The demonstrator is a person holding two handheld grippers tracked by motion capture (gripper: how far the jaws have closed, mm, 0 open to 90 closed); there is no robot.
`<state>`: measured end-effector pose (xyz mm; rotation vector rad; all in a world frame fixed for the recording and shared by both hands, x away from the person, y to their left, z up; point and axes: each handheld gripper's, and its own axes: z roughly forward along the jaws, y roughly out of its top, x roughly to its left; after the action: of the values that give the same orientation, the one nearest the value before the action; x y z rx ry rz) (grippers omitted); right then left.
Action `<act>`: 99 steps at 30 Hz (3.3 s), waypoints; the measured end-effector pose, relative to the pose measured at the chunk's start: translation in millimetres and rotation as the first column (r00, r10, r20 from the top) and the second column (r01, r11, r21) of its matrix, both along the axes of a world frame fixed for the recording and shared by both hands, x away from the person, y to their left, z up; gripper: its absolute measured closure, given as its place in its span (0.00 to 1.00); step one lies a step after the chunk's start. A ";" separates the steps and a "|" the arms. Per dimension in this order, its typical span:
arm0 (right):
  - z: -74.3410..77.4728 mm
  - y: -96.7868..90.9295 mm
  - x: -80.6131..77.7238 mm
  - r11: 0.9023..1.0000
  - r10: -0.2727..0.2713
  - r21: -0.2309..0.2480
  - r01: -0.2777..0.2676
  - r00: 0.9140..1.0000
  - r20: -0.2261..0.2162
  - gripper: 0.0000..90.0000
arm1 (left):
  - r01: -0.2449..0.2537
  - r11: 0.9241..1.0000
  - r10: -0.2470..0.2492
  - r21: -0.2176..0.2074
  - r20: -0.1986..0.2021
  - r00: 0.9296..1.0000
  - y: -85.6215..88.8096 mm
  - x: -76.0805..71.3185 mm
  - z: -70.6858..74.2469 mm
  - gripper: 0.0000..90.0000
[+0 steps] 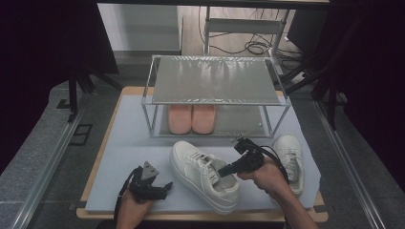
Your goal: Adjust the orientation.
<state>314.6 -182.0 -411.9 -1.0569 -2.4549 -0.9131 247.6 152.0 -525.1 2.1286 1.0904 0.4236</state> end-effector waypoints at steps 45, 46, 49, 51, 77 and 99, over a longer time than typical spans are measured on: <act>82.7 -18.6 27.3 0.948 -0.082 0.308 0.074 0.997 0.013 0.92 | -0.001 1.000 0.001 -0.005 0.000 1.000 -0.4 -0.2 -0.3 0.16; 83.8 -18.5 28.2 0.947 -0.083 0.314 0.075 0.996 0.012 0.92 | -0.001 1.000 0.001 -0.005 0.000 1.000 -0.4 -0.2 -0.2 0.16; 87.0 -18.5 31.1 0.940 -0.097 0.331 0.088 0.995 0.010 0.92 | -0.002 1.000 0.002 -0.005 0.000 1.000 -0.4 -0.3 -0.3 0.16; 90.0 -18.8 33.5 0.935 -0.108 0.342 0.098 0.994 0.011 0.92 | -0.001 1.000 0.001 -0.005 0.000 1.000 -0.4 -0.3 -0.3 0.16; 105.7 -10.4 74.1 0.873 -0.298 0.402 0.275 0.955 -0.007 0.92 | -0.002 1.000 0.002 0.001 0.000 1.000 0.0 -0.9 -0.1 0.16; 98.0 -8.6 113.3 0.736 -0.542 0.443 0.512 0.838 -0.069 0.92 | -0.014 1.000 0.014 -0.007 0.004 1.000 -0.3 -2.1 -0.7 0.17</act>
<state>427.9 -190.5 -313.9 -1.5858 -1.8381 -1.6124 245.5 151.7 -525.7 2.1146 1.1030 0.4302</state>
